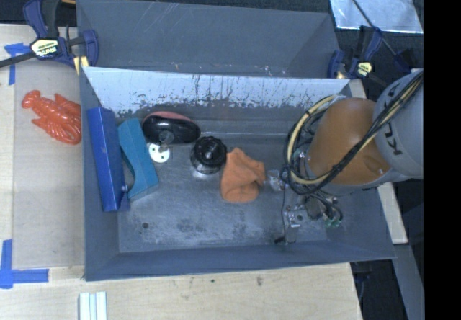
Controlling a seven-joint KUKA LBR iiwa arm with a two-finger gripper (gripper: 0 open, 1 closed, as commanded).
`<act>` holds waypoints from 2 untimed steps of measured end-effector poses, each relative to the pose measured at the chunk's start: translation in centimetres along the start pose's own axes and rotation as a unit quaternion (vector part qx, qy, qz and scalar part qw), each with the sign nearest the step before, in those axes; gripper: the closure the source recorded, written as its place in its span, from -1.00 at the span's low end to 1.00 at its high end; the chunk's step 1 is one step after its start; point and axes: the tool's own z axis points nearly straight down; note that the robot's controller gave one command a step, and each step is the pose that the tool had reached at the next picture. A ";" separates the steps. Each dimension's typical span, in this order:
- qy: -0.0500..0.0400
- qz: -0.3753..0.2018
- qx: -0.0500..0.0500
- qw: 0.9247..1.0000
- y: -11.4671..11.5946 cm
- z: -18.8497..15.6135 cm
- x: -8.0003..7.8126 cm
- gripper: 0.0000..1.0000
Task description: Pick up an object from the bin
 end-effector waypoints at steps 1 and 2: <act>-0.003 0.067 0.001 0.998 1.4 0.0 -0.3 -1.00; -0.003 0.109 0.001 0.994 4.2 0.8 -0.7 1.00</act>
Offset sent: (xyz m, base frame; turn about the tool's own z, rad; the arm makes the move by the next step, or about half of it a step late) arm 0.0031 0.0426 -0.0085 0.2206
